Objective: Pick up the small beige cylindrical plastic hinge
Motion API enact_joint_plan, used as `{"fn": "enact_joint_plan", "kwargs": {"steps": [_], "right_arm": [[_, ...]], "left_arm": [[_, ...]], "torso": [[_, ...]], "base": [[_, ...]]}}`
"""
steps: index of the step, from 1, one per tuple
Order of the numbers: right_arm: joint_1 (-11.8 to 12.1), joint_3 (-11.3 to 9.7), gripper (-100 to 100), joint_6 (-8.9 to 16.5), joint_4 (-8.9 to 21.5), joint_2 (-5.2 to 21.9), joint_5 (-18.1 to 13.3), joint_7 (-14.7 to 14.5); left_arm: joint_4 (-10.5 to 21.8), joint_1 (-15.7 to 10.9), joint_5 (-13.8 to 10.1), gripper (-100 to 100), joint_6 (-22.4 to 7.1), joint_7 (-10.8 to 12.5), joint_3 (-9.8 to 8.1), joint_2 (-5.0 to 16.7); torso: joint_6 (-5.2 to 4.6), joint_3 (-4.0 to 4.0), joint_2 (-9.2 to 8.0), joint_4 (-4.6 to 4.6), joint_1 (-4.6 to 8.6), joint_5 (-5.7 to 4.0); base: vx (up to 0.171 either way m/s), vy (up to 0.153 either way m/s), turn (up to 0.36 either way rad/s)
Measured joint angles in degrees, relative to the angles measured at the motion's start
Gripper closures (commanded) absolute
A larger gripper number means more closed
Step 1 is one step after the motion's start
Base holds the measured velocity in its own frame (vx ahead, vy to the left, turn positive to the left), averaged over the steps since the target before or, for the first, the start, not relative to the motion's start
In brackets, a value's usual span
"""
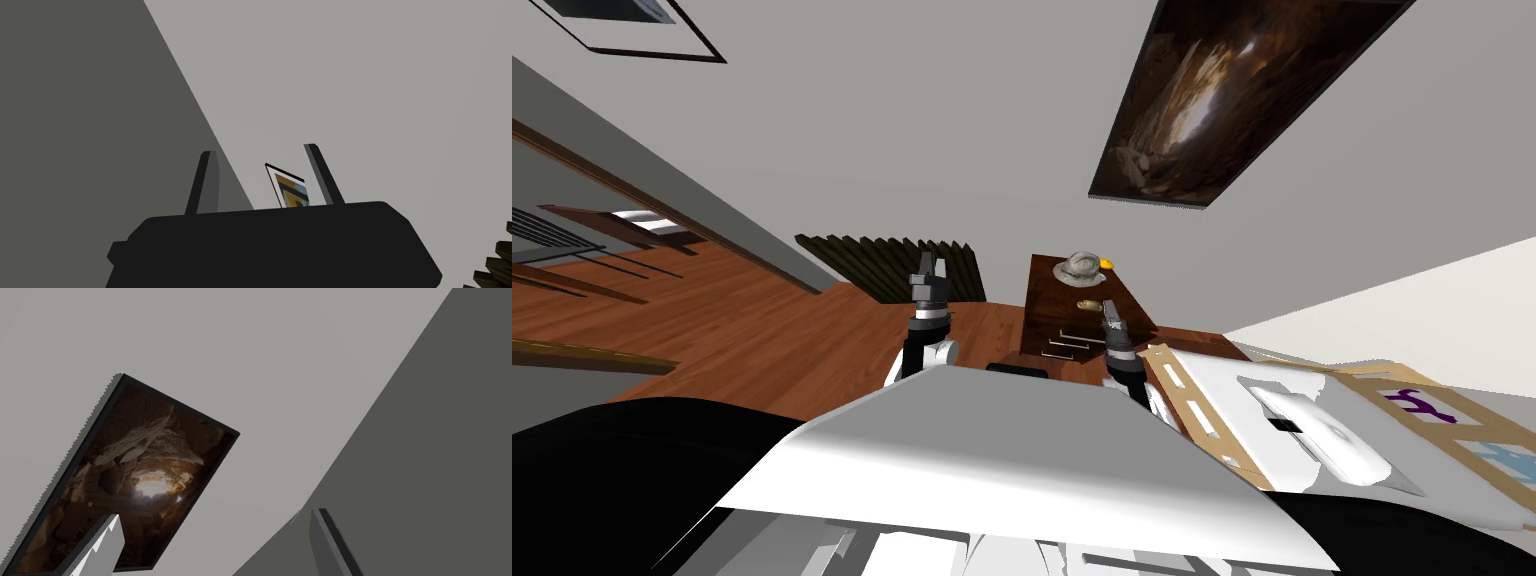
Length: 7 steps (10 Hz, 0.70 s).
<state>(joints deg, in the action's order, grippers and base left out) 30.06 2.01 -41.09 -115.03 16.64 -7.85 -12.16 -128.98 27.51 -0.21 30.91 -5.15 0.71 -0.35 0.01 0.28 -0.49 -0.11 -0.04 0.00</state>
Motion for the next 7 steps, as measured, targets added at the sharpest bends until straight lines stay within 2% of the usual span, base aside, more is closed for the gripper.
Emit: {"fn": "enact_joint_plan", "kwargs": {"steps": [4, 7], "right_arm": [[1.7, 0.29, -100, -3.8, 4.13, 5.98, -2.67, -2.63], [2.38, 0.43, -100, -6.49, 8.31, 10.32, -4.74, -4.55]], "left_arm": [[0.0, 0.01, 0.0, 0, 0.0, 0.0, 0.0, 0.0], [0.0, 0.01, 0.0, 0, 0.0, 0.0, 0.0, 0.0]], "torso": [[-0.01, -0.07, 0.13, 0.02, -0.05, 0.02], [0.0, -0.15, 0.27, 0.05, 0.0, 0.0]], "base": [[-0.091, 0.035, 0.064], [-0.053, 0.024, 0.051]]}}
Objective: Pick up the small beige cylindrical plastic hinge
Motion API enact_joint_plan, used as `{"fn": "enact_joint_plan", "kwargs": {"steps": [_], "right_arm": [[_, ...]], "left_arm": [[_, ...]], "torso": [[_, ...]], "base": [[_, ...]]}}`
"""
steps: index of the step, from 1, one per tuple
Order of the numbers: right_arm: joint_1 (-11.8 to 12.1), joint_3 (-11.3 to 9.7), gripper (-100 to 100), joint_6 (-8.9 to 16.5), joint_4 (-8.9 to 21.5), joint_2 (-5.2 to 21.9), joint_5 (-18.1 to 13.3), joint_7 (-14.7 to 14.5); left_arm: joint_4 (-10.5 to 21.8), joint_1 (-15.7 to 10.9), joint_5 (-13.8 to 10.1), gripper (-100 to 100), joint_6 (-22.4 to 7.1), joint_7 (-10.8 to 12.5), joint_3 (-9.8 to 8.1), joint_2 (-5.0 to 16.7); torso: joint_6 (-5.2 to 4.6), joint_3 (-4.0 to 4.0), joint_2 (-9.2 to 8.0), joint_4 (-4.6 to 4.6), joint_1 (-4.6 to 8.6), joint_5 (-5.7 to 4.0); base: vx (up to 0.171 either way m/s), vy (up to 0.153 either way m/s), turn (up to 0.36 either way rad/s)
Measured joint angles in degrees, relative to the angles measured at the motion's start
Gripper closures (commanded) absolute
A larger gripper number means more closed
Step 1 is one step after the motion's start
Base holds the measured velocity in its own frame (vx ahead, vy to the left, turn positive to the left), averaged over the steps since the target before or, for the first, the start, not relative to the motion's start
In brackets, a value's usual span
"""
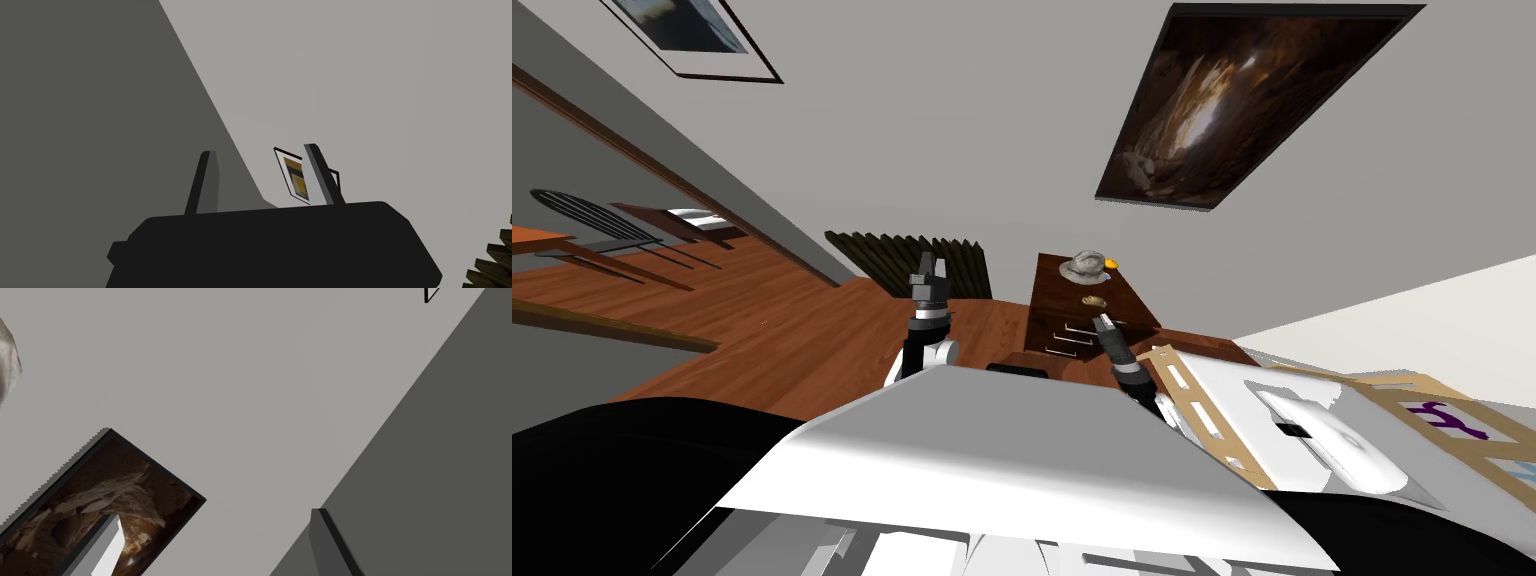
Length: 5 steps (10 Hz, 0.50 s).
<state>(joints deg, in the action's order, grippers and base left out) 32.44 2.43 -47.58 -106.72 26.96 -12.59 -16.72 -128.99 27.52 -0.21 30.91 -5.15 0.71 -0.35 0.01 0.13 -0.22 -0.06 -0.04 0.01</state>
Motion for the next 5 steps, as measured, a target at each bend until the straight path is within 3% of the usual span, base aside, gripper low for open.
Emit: {"fn": "enact_joint_plan", "kwargs": {"steps": [5], "right_arm": [[1.27, 0.5, -100, -3.0, 5.27, 7.14, -2.9, -2.6]], "left_arm": [[0.0, 0.0, 0.0, 0, 0.0, 0.0, 0.0, 0.0]], "torso": [[-0.01, -0.01, 0.03, 0.0, 0.01, 0.0]], "base": [[-0.056, 0.034, 0.067]]}}
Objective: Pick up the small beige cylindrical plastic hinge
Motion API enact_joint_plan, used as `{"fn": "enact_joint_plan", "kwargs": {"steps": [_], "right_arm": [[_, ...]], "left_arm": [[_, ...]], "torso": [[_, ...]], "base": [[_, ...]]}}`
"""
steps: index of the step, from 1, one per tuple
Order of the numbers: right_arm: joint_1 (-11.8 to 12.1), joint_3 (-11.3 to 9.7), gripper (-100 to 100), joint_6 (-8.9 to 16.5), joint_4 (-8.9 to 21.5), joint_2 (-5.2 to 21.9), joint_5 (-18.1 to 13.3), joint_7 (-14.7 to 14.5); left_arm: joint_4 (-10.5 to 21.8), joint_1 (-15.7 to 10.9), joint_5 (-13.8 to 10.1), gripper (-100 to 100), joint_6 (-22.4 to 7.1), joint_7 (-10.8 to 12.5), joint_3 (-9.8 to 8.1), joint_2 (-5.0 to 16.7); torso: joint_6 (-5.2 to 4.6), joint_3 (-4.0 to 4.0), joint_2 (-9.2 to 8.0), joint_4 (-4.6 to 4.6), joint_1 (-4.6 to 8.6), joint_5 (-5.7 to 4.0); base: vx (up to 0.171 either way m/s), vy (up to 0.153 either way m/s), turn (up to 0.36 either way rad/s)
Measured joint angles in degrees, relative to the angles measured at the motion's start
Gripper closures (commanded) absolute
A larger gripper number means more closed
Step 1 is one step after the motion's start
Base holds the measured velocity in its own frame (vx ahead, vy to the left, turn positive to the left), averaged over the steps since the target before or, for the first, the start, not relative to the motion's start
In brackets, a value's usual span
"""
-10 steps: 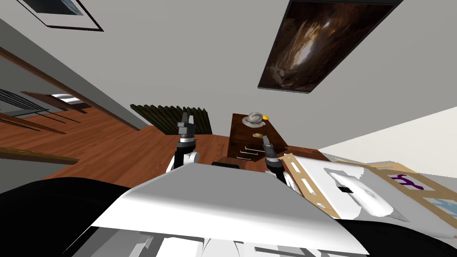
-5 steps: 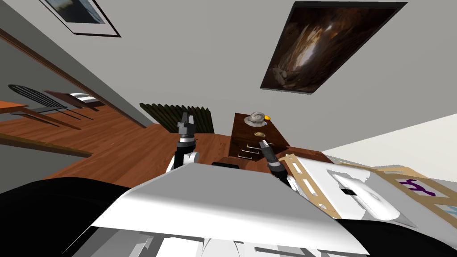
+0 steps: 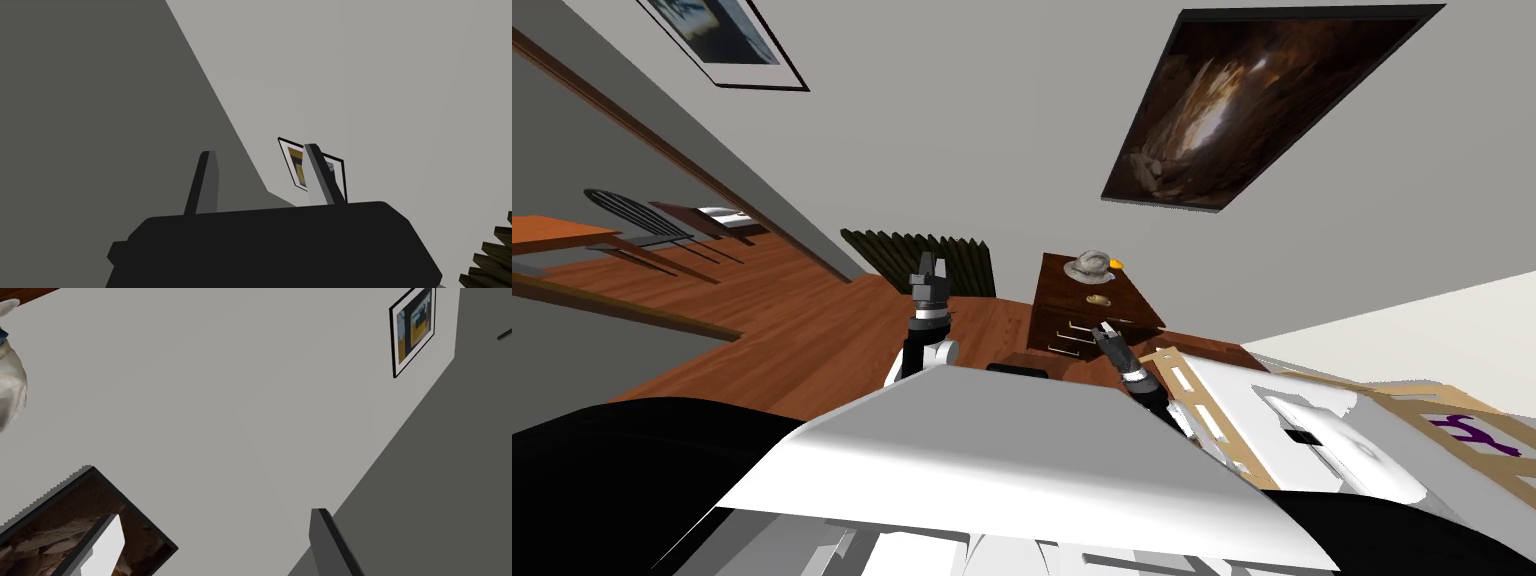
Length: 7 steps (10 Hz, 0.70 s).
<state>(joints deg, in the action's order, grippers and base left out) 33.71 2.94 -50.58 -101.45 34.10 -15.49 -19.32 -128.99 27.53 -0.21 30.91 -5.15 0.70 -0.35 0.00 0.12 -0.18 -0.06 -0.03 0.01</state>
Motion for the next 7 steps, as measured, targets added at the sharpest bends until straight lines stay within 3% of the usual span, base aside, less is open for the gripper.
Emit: {"fn": "enact_joint_plan", "kwargs": {"steps": [7], "right_arm": [[1.63, 0.5, -100, -3.73, 9.42, 11.34, -4.86, -4.04]], "left_arm": [[0.0, 0.0, 0.0, 0, 0.0, 0.0, 0.0, 0.0]], "torso": [[0.01, -0.08, 0.14, 0.03, -0.06, 0.01]], "base": [[-0.027, 0.043, 0.071]]}}
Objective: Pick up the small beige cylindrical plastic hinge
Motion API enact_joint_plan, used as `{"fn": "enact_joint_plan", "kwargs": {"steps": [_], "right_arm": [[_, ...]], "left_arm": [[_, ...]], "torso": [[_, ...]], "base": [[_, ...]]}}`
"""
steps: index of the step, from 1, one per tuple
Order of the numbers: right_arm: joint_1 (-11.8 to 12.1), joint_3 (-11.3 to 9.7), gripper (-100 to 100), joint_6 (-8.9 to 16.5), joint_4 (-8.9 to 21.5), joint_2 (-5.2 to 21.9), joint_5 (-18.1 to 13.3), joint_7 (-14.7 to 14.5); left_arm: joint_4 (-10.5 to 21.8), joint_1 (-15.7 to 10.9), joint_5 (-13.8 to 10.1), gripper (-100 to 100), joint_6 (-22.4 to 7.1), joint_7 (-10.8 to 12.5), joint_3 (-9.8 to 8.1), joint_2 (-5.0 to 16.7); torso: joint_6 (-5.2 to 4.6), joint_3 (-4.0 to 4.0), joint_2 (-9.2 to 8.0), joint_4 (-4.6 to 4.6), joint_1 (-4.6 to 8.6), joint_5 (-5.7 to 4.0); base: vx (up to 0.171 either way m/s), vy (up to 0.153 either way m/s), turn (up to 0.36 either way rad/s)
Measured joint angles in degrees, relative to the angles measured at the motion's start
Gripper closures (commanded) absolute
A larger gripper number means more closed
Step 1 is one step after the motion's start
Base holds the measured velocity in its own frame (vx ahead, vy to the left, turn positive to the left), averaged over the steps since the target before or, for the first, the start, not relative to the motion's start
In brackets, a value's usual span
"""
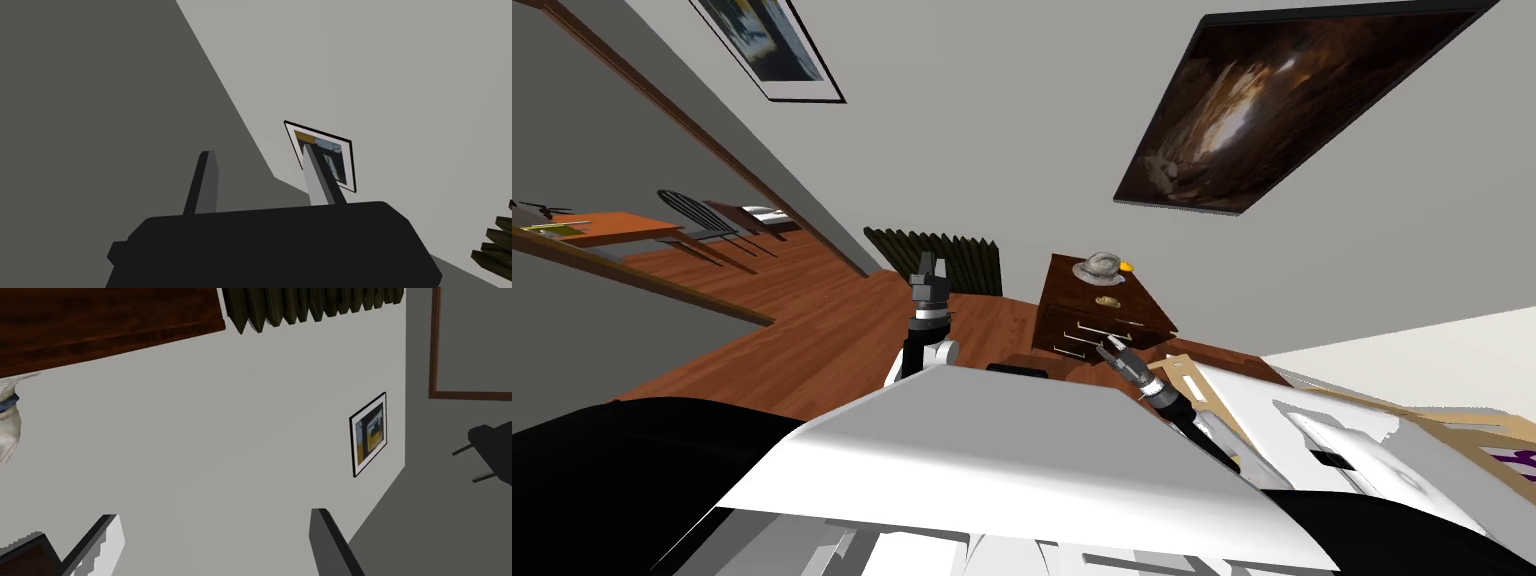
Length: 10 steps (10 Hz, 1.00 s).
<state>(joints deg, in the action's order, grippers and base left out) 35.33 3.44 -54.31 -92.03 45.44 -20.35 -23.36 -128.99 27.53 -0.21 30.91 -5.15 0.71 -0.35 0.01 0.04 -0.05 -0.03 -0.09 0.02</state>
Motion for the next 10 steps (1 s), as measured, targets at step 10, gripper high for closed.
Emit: {"fn": "enact_joint_plan", "kwargs": {"steps": [10], "right_arm": [[1.0, -0.28, -100, -1.55, 12.75, 16.88, -6.91, -5.05]], "left_arm": [[0.0, 0.01, 0.0, 0, 0.0, 0.0, 0.0, 0.0]], "torso": [[0.02, -0.14, 0.25, 0.05, -0.04, 0.0]], "base": [[0.019, 0.041, 0.09]]}}
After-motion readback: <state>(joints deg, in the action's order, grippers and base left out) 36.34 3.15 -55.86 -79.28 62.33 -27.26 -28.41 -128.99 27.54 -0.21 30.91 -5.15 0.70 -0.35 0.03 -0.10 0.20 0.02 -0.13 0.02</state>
